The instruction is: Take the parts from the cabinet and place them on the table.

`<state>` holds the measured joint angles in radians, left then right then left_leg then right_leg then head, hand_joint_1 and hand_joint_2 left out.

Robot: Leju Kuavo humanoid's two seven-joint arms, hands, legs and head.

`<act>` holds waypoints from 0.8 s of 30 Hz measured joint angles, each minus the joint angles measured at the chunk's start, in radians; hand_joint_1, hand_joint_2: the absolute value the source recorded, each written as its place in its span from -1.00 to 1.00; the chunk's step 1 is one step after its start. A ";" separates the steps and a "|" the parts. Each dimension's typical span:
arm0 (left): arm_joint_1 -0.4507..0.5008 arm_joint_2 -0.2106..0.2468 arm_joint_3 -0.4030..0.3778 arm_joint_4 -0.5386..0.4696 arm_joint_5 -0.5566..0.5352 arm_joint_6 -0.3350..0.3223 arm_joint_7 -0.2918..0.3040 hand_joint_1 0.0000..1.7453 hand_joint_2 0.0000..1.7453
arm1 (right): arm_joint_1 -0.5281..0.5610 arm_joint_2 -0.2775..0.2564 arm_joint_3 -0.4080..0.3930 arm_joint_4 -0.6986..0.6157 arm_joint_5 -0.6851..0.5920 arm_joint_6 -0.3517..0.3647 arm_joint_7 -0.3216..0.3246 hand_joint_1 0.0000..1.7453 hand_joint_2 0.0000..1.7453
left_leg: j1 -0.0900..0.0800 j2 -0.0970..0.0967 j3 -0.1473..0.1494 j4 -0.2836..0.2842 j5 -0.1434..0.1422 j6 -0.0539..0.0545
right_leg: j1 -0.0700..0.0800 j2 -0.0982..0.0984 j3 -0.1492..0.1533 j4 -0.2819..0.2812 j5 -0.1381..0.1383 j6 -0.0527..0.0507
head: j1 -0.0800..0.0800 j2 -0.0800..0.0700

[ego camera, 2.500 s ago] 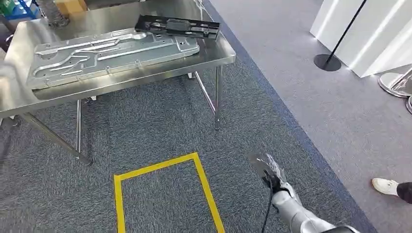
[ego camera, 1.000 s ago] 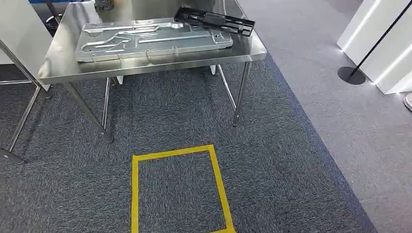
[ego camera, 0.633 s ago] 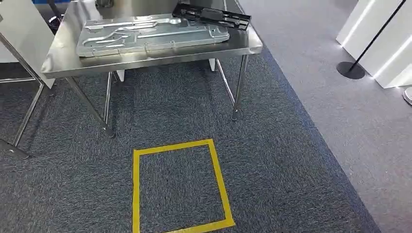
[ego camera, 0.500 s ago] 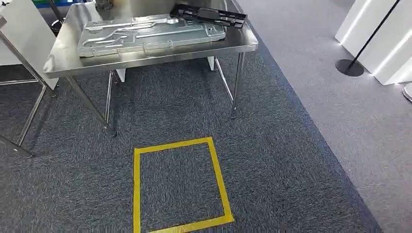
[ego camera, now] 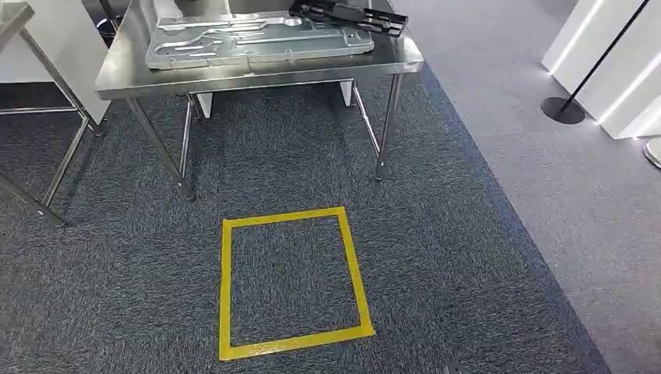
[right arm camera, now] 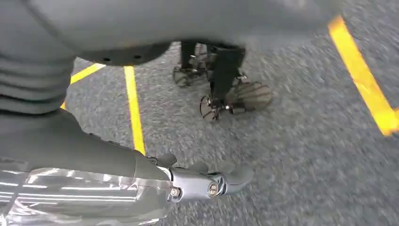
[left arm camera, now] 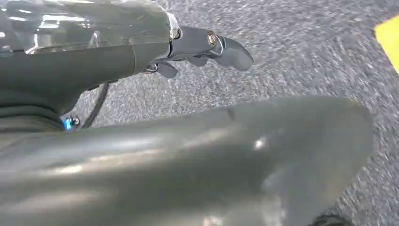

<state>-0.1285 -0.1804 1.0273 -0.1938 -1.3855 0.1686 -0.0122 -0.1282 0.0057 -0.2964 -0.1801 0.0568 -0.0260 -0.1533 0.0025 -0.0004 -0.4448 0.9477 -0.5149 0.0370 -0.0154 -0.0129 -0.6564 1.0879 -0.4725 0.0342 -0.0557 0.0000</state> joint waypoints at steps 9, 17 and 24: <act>0.017 0.000 -0.004 0.000 -0.008 0.014 0.009 -1.00 1.00 | -0.001 0.021 0.037 0.001 0.085 0.006 -0.006 -1.00 1.00 | -0.009 -0.001 -0.051 0.041 0.013 -0.019 | 0.000 0.003 0.116 -0.083 -0.005 -0.008 | 0.000 0.000; 0.023 0.001 -0.004 0.000 -0.008 0.013 0.009 -1.00 1.00 | 0.000 0.005 0.074 0.002 0.126 -0.005 -0.008 -1.00 1.00 | -0.001 -0.002 -0.167 0.284 -0.125 -0.056 | -0.003 -0.004 0.105 -0.094 0.008 -0.047 | 0.000 0.000; 0.024 0.001 -0.004 0.000 -0.010 0.017 -0.014 -1.00 1.00 | -0.015 -0.017 0.155 0.003 0.232 -0.014 0.039 -1.00 1.00 | -0.005 -0.002 -0.065 0.046 0.014 -0.042 | 0.004 -0.004 0.099 -0.077 0.006 -0.032 | 0.000 0.000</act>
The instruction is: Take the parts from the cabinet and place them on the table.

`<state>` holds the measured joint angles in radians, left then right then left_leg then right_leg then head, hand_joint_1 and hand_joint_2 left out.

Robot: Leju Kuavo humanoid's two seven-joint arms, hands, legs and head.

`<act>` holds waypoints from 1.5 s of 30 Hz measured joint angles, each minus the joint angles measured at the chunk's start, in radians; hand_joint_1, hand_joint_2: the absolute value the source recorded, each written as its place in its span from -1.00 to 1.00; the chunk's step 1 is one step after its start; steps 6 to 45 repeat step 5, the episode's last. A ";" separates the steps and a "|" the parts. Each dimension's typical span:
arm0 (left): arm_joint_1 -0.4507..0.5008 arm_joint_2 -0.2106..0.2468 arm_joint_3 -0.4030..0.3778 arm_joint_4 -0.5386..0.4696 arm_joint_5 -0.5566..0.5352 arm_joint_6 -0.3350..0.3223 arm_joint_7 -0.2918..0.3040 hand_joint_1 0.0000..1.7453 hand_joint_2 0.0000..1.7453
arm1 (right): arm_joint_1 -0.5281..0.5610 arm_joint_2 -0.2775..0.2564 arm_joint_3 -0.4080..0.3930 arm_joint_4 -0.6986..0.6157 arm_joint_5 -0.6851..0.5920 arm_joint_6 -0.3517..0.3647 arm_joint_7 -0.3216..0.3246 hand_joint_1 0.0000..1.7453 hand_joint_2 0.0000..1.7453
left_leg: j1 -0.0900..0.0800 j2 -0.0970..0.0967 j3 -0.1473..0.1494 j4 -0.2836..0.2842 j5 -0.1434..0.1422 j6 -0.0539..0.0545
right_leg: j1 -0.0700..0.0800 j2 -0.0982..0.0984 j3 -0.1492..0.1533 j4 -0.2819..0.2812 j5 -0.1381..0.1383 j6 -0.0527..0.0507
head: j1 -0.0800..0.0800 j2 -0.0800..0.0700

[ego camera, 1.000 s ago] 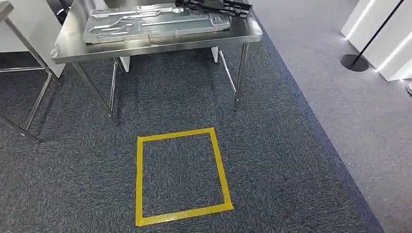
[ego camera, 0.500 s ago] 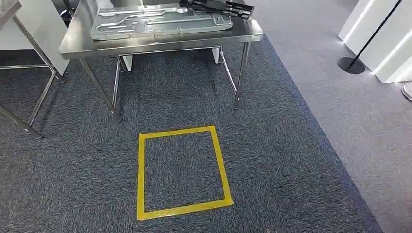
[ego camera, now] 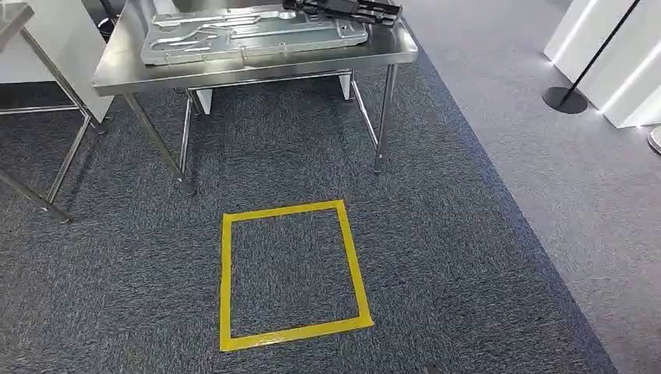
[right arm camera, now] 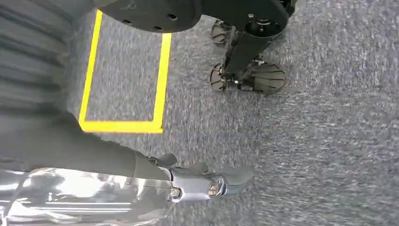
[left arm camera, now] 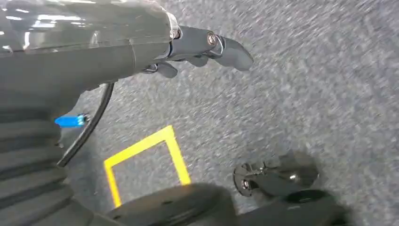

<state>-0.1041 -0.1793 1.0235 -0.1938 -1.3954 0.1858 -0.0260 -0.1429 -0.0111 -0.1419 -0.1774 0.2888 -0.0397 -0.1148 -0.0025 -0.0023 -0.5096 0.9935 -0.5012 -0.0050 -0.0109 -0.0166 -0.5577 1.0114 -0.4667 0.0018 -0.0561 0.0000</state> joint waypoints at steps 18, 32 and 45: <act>-0.004 0.000 0.000 0.000 0.000 0.010 0.010 -1.00 1.00 | -0.014 0.000 0.048 0.000 0.056 0.010 0.001 -1.00 1.00 | 0.005 -0.002 -0.004 -0.010 0.022 0.033 | -0.007 0.003 -0.008 0.006 -0.001 0.029 | 0.000 0.000; -0.004 0.000 0.000 0.000 0.000 0.010 0.010 -1.00 1.00 | -0.014 0.000 0.048 0.000 0.056 0.010 0.001 -1.00 1.00 | 0.005 -0.002 -0.004 -0.010 0.022 0.033 | -0.007 0.003 -0.008 0.006 -0.001 0.029 | 0.000 0.000; -0.004 0.000 0.000 0.000 0.000 0.010 0.010 -1.00 1.00 | -0.014 0.000 0.048 0.000 0.056 0.010 0.001 -1.00 1.00 | 0.005 -0.002 -0.004 -0.010 0.022 0.033 | -0.007 0.003 -0.008 0.006 -0.001 0.029 | 0.000 0.000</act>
